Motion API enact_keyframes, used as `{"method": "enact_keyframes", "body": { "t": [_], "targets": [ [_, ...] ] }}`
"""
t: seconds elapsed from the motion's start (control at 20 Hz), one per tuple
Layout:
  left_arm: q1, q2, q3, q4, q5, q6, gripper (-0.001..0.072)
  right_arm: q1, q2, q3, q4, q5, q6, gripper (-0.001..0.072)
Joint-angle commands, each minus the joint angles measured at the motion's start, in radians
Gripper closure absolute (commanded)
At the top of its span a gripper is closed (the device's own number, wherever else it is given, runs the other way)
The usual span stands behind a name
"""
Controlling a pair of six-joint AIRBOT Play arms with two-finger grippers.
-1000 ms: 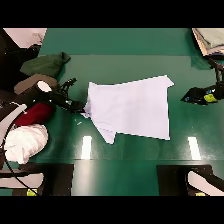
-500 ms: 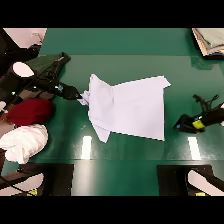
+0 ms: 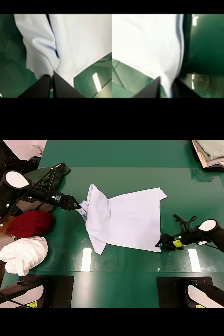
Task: Fold the shirts.
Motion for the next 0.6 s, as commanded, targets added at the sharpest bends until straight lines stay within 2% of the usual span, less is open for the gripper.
{"method": "enact_keyframes", "body": {
  "t": [0.0, 0.25, 0.4, 0.55],
  "targets": [
    [0.0, 0.004, 0.002, 0.003, -0.012, -0.026, 0.0684, 0.076, 0.0, 0.003, 0.024, -0.072, 0.0, 0.0698],
    [0.144, 0.085, 0.196, 0.011, -0.041, -0.107, 0.0684, -0.019, 0.145, 0.292, 0.019, -0.046, 0.001, 0.07],
    [0.234, 0.156, 0.387, 0.01, -0.042, -0.111, 0.0683, -0.153, 0.244, 0.564, 0.02, -0.056, 0.001, 0.0701],
    [0.241, 0.206, 0.515, -0.014, -0.023, -0.117, 0.0683, -0.249, 0.285, 0.799, 0.021, -0.053, 0.001, 0.0701]
  ]
}}
